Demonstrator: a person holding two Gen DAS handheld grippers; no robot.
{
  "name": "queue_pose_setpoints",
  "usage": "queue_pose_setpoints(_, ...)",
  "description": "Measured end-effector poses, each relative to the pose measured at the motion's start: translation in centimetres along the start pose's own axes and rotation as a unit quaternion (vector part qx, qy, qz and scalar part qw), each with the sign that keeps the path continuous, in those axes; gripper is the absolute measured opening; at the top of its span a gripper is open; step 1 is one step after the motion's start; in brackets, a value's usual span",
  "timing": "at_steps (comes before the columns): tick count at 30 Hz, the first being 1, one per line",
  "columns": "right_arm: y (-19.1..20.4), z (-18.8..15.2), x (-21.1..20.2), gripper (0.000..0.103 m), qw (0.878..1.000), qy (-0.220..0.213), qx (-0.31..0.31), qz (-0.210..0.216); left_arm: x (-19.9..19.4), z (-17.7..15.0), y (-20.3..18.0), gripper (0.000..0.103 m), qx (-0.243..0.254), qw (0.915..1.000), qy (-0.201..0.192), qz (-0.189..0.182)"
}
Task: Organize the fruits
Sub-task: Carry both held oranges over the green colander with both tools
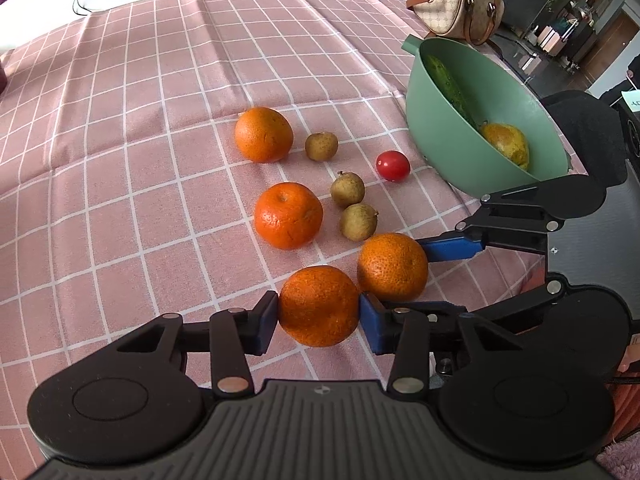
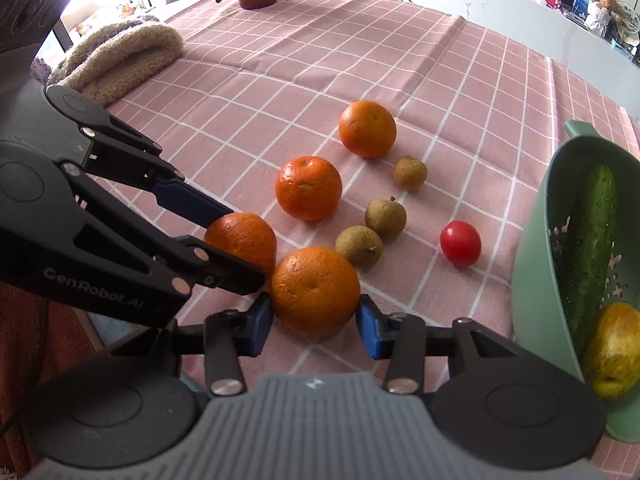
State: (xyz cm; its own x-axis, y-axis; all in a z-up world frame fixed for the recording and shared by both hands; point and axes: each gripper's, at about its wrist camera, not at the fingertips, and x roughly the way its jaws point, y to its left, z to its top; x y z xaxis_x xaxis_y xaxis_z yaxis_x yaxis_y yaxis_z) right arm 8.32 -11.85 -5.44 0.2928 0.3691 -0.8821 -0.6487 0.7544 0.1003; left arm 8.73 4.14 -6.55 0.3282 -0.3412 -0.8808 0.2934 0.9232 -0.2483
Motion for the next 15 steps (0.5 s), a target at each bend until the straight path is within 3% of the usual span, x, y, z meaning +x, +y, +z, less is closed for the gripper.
queue_pose_setpoints(10,0.3,-0.5,-3.3,0.042,1.000,-0.007,-0.017,-0.001,-3.3,0.4,-1.3,0.049,-0.030,0.9992,-0.022,0.015)
queue_pose_setpoints(15,-0.4,-0.7,-5.9,0.041,0.999,-0.014,-0.035,-0.010,-4.9,1.8,-3.5,0.049,-0.020,0.9989,-0.039,0.013)
